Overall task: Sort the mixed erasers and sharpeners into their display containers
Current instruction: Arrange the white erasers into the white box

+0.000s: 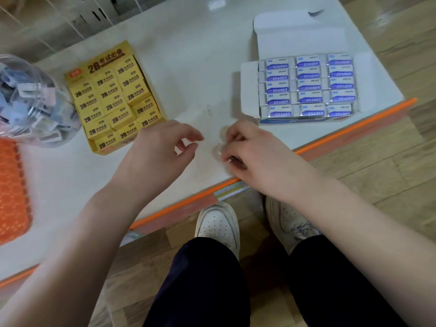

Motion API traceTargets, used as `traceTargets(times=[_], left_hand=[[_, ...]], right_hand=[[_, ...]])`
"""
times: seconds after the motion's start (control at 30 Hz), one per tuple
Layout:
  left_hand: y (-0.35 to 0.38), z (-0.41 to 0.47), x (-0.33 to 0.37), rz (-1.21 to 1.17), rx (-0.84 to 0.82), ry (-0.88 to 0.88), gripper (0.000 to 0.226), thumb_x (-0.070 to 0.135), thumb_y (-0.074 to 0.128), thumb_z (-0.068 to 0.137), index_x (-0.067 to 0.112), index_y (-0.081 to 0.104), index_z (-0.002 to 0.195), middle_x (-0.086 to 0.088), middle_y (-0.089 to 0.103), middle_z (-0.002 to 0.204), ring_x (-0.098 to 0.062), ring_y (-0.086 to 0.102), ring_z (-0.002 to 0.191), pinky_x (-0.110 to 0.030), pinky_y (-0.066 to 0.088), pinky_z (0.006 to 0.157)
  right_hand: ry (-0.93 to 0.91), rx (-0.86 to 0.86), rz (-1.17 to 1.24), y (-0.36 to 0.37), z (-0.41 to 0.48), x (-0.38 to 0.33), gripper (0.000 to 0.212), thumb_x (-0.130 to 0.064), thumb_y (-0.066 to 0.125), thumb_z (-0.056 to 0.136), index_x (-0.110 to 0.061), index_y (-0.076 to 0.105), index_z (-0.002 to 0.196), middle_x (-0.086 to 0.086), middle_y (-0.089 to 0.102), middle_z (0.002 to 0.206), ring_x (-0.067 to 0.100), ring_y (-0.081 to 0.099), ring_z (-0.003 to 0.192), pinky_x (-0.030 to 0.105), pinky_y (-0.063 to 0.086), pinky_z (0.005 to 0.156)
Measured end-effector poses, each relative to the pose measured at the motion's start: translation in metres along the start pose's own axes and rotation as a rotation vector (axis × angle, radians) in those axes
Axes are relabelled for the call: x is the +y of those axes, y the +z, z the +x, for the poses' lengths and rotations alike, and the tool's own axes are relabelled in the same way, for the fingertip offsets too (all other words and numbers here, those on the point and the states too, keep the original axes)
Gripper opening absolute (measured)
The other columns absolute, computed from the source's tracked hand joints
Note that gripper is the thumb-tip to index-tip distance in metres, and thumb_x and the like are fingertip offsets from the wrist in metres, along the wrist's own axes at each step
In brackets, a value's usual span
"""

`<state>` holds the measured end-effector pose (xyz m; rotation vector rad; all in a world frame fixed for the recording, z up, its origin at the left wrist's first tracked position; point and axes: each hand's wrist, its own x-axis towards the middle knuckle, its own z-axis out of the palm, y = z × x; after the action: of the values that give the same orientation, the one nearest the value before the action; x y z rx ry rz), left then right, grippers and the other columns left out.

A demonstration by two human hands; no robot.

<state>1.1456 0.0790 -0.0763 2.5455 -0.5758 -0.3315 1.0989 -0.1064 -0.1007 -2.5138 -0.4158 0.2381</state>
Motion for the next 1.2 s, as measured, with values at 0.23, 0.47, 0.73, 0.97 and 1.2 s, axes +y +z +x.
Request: traceTargets(times=[0.23,0.47,0.73,0.97,1.2], left_hand=[[0.019,0.032,0.027,-0.023,0.252,0.142,0.02,0.011,0.06,0.086,0.014,0.069,0.103,0.005,0.064,0.1,-0.002,0.053,0.089,-0.009,0.038,0.08],[0.06,0.078,0.078,0.23,0.068,0.426,0.053,0.039,0.044,0.085,0.009,0.056,0.128,-0.01,0.053,0.135,-0.03,0.048,0.127,-0.044,0.038,0.105],[0.079,0.079,0.086,0.425,0.018,0.384,0.065,0.05,0.02,0.095,0.011,0.032,0.146,-0.007,0.028,0.154,-0.025,0.023,0.143,-0.038,0.014,0.116],[0.082,0.079,0.083,0.497,0.013,0.398,0.071,0.055,0.016,0.095,0.008,0.024,0.148,-0.01,0.026,0.154,-0.026,0.022,0.143,-0.039,0.013,0.116],[0.082,0.079,0.086,0.499,0.019,0.356,0.076,0.056,0.014,0.094,0.003,0.019,0.148,-0.014,0.018,0.156,-0.025,0.016,0.145,-0.034,0.005,0.116]], right_hand=[[-0.015,0.182,0.178,-0.054,-0.02,0.022,0.026,-0.001,0.058,0.07,-0.014,0.068,0.09,0.001,0.064,0.095,0.008,0.057,0.085,0.019,0.044,0.082],[0.245,0.263,0.076,-0.117,-0.044,0.069,0.029,0.003,0.057,0.081,-0.025,0.057,0.089,-0.006,0.061,0.09,0.01,0.056,0.089,0.017,0.043,0.076],[0.157,0.296,-0.051,-0.107,-0.048,0.09,0.026,0.004,0.058,0.076,-0.011,0.068,0.094,0.002,0.065,0.095,0.02,0.06,0.085,0.034,0.049,0.082],[0.181,0.346,-0.098,-0.096,-0.056,0.107,0.028,-0.004,0.068,0.074,-0.009,0.071,0.101,0.009,0.067,0.101,0.015,0.058,0.09,0.01,0.034,0.08],[0.249,0.214,-0.147,-0.104,-0.06,0.098,0.028,0.001,0.068,0.077,-0.008,0.072,0.103,0.011,0.065,0.103,0.029,0.062,0.089,0.008,0.026,0.075]])
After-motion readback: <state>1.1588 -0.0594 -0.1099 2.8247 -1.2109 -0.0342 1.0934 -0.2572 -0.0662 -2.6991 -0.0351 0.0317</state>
